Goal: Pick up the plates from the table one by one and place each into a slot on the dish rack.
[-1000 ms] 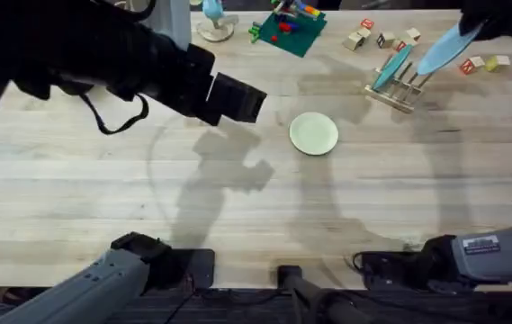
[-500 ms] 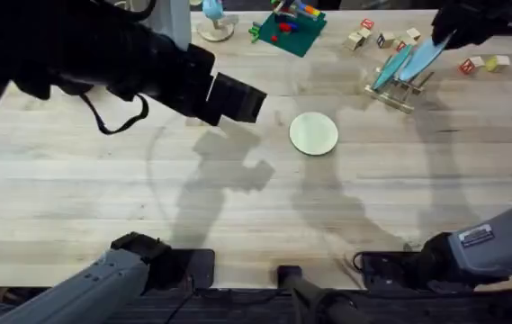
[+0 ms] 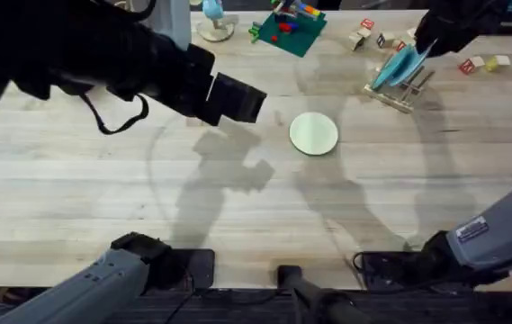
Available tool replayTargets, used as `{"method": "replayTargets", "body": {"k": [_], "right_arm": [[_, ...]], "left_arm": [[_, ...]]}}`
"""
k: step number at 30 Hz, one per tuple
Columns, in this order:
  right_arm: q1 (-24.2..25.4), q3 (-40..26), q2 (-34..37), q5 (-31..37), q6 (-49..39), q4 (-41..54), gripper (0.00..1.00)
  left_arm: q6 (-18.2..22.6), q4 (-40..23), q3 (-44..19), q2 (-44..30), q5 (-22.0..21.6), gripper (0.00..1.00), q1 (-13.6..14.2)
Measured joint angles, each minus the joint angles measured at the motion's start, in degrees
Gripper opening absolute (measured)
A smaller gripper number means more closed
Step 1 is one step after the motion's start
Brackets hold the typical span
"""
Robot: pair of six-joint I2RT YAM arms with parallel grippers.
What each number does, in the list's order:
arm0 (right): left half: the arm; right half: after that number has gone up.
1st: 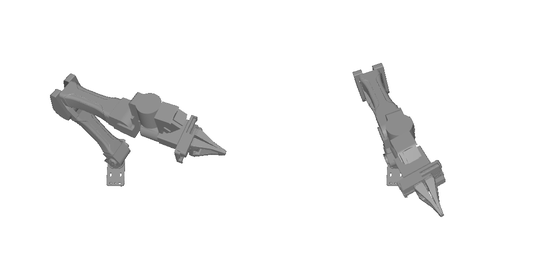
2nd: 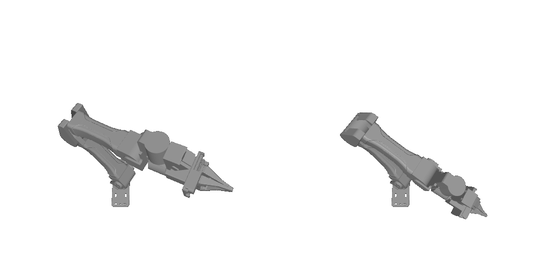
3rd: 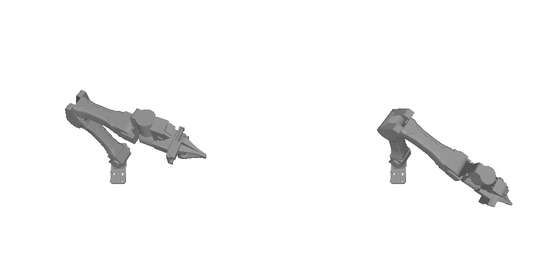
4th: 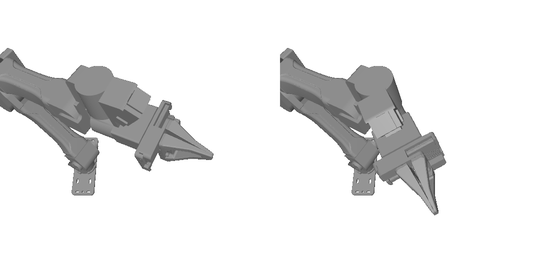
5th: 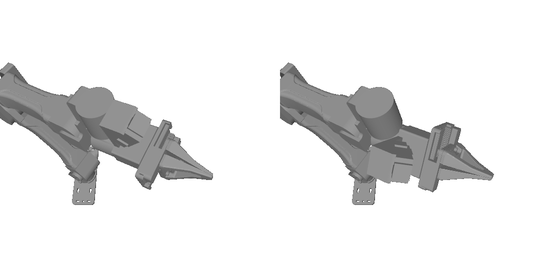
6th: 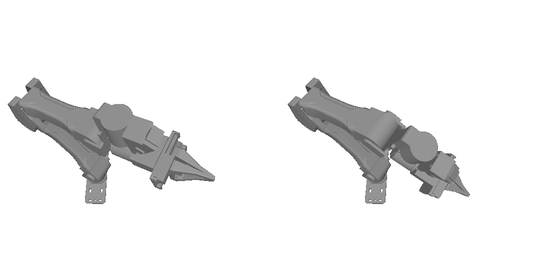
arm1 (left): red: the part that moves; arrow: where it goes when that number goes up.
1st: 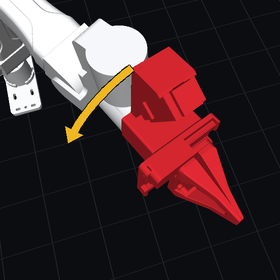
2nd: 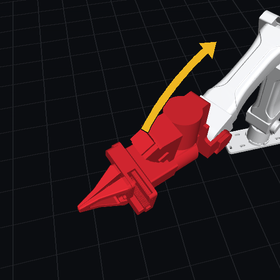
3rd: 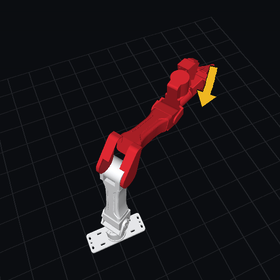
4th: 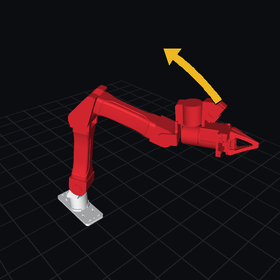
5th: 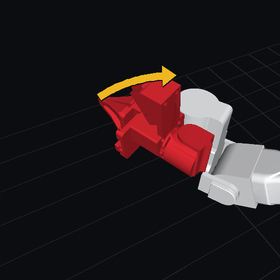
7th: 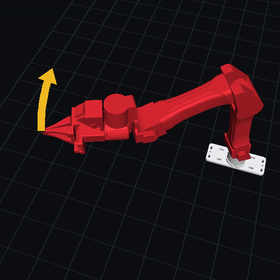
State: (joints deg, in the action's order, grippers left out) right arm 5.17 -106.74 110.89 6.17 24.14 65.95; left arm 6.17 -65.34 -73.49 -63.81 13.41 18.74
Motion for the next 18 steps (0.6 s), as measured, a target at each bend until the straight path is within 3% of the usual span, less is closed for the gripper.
{"method": "replayTargets", "body": {"k": [18], "right_arm": [[0.00, 0.00, 0.57, 0.00, -0.02, -0.22, 0.029]], "left_arm": [[0.00, 0.00, 0.00, 0.00, 0.00, 0.994, -0.01]]}}
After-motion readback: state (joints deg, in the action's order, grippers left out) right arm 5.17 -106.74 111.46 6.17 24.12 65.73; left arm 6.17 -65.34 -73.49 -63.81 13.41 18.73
